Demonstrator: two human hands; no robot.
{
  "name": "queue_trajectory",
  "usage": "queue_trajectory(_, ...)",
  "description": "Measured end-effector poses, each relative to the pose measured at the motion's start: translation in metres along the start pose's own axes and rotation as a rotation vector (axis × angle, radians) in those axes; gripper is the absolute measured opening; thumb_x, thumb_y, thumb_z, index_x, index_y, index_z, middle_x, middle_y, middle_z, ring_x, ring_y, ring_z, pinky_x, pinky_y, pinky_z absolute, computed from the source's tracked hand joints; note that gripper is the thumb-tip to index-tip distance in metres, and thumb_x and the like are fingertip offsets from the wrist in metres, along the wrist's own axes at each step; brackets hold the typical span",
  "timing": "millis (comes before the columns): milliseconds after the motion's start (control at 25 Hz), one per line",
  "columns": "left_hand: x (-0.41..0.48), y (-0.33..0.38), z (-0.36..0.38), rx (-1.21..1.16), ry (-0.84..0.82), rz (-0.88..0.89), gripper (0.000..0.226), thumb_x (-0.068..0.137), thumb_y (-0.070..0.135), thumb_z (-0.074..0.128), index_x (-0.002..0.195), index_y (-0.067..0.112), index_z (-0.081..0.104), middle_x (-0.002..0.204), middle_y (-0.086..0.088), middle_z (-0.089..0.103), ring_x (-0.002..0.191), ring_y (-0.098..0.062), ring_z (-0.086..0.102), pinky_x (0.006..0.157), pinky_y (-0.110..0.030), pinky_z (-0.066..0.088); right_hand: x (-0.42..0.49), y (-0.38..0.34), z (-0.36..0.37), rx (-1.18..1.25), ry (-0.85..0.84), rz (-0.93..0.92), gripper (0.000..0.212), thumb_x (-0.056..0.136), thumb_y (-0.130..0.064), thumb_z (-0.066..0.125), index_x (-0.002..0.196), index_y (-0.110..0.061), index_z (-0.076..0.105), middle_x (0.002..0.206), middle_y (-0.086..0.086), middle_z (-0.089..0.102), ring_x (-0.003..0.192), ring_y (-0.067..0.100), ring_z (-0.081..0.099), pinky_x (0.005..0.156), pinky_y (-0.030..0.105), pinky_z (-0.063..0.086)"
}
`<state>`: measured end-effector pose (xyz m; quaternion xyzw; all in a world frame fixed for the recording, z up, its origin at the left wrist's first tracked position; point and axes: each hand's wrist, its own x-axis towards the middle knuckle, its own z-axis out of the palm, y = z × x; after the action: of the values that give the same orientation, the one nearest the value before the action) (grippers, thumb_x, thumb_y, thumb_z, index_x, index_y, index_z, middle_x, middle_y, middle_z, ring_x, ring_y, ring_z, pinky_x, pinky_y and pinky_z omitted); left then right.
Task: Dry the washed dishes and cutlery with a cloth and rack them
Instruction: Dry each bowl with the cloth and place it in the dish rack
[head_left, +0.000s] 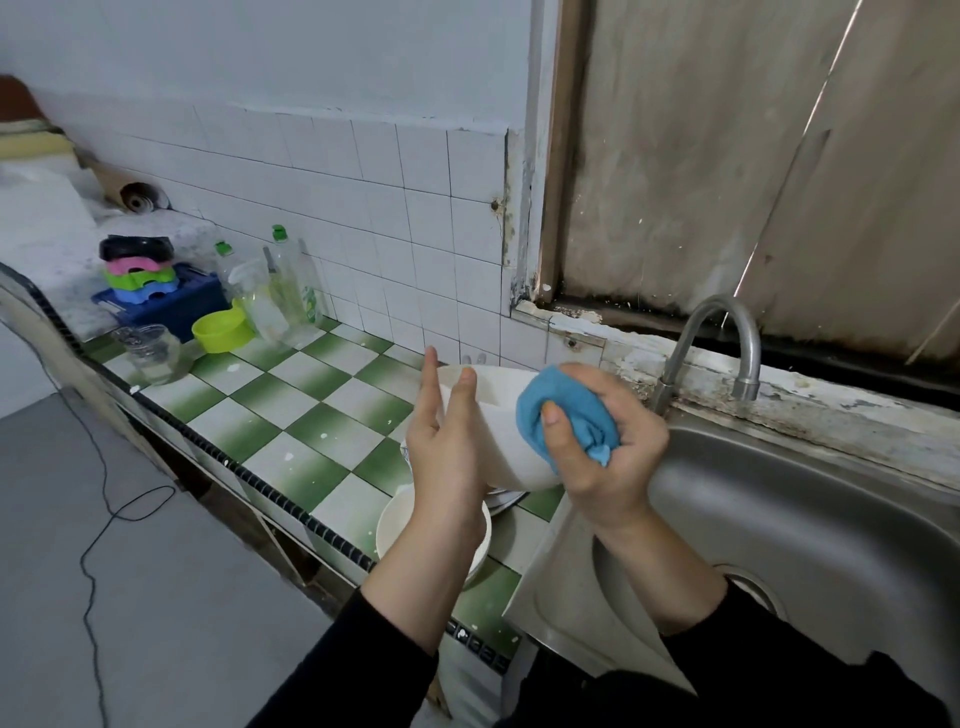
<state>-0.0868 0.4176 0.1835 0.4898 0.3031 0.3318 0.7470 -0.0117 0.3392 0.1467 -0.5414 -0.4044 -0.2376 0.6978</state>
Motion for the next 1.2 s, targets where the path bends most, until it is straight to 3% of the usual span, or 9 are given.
queue_trajectory(80, 0.008, 0.0, -0.004, -0.009, 0.081, 0.071, 0.045, 0.096, 0.021, 0.052, 0.135, 0.044, 0.05, 0.114, 0.018, 0.056, 0.078, 0.017, 0.058, 0.074, -0.009, 0.05, -0.004, -0.008, 0.001, 0.025, -0.12, 0.015, 0.018, 0.08, -0.025, 0.063, 0.096, -0.017, 0.069, 0.088, -0.011, 0.068, 0.074, 0.005, 0.064, 0.067, 0.021, 0.049)
queue_trajectory(160, 0.013, 0.0, -0.01, 0.005, 0.097, 0.156, 0.045, 0.097, 0.011, 0.047, 0.134, 0.036, 0.053, 0.114, 0.016, 0.057, 0.078, 0.016, 0.057, 0.064, -0.002, 0.043, 0.0, -0.017, 0.004, 0.073, -0.232, 0.223, 0.014, 0.081, -0.023, 0.065, 0.094, -0.024, 0.068, 0.085, -0.013, 0.069, 0.077, 0.004, 0.064, 0.07, 0.019, 0.049)
queue_trajectory(280, 0.014, -0.009, -0.02, 0.033, -0.005, 0.324, 0.043, 0.097, 0.008, 0.047, 0.129, 0.035, 0.055, 0.134, 0.01, 0.056, 0.12, -0.005, 0.055, 0.1, -0.018, 0.044, 0.017, -0.023, 0.015, 0.144, -0.168, 0.731, 0.009, 0.086, -0.025, 0.064, 0.091, -0.03, 0.07, 0.09, -0.01, 0.071, 0.086, 0.009, 0.066, 0.081, 0.028, 0.052)
queue_trajectory(360, 0.012, -0.016, -0.021, 0.035, -0.137, 0.379, 0.036, 0.095, 0.018, 0.048, 0.127, 0.034, 0.054, 0.137, 0.005, 0.056, 0.127, -0.009, 0.052, 0.106, -0.026, 0.043, 0.031, -0.026, 0.025, 0.418, -0.071, 1.055, 0.019, 0.098, -0.026, 0.053, 0.114, -0.025, 0.064, 0.105, 0.002, 0.071, 0.094, 0.018, 0.068, 0.088, 0.037, 0.055)
queue_trajectory(440, 0.008, -0.02, -0.019, 0.054, -0.27, 0.4, 0.036, 0.092, 0.028, 0.049, 0.128, 0.032, 0.054, 0.137, -0.002, 0.057, 0.128, -0.014, 0.052, 0.106, -0.029, 0.042, 0.035, -0.034, 0.036, 0.596, -0.073, 1.187, 0.034, 0.104, -0.025, 0.04, 0.137, -0.025, 0.048, 0.121, 0.005, 0.066, 0.094, 0.016, 0.068, 0.077, 0.032, 0.057)
queue_trajectory(600, 0.009, -0.016, -0.026, -0.012, -0.306, 0.406, 0.038, 0.092, 0.022, 0.045, 0.129, 0.025, 0.053, 0.136, -0.003, 0.057, 0.125, -0.011, 0.054, 0.1, -0.021, 0.044, 0.021, -0.049, 0.047, 0.639, -0.228, 1.171, 0.037, 0.104, -0.014, 0.036, 0.139, -0.019, 0.048, 0.123, 0.007, 0.064, 0.091, 0.01, 0.068, 0.074, 0.021, 0.057)
queue_trajectory(840, 0.01, -0.007, -0.03, -0.006, -0.348, 0.397, 0.036, 0.091, 0.021, 0.042, 0.124, 0.026, 0.059, 0.123, 0.0, 0.065, 0.115, -0.016, 0.061, 0.094, -0.023, 0.048, 0.015, -0.041, 0.046, 0.361, -0.207, 1.001, 0.015, 0.093, -0.006, 0.06, 0.104, -0.017, 0.063, 0.099, 0.011, 0.072, 0.089, 0.023, 0.071, 0.082, 0.037, 0.057)
queue_trajectory(960, 0.015, 0.003, -0.04, 0.024, -0.308, 0.428, 0.035, 0.091, 0.026, 0.041, 0.119, 0.029, 0.062, 0.1, -0.006, 0.067, 0.079, -0.022, 0.062, 0.072, -0.025, 0.05, 0.014, -0.046, 0.035, 0.312, -0.61, 0.84, 0.019, 0.088, 0.001, 0.064, 0.097, -0.015, 0.067, 0.096, 0.008, 0.072, 0.088, 0.017, 0.069, 0.083, 0.029, 0.056)
queue_trajectory(1200, 0.024, 0.007, -0.055, -0.002, -0.276, 0.298, 0.031, 0.088, 0.028, 0.048, 0.108, 0.031, 0.072, 0.122, -0.001, 0.066, 0.117, -0.026, 0.059, 0.101, -0.046, 0.045, 0.044, -0.049, 0.004, 0.001, -1.284, 0.614, 0.028, 0.082, -0.01, 0.075, 0.098, -0.032, 0.071, 0.096, -0.014, 0.071, 0.09, 0.002, 0.066, 0.089, 0.023, 0.053)
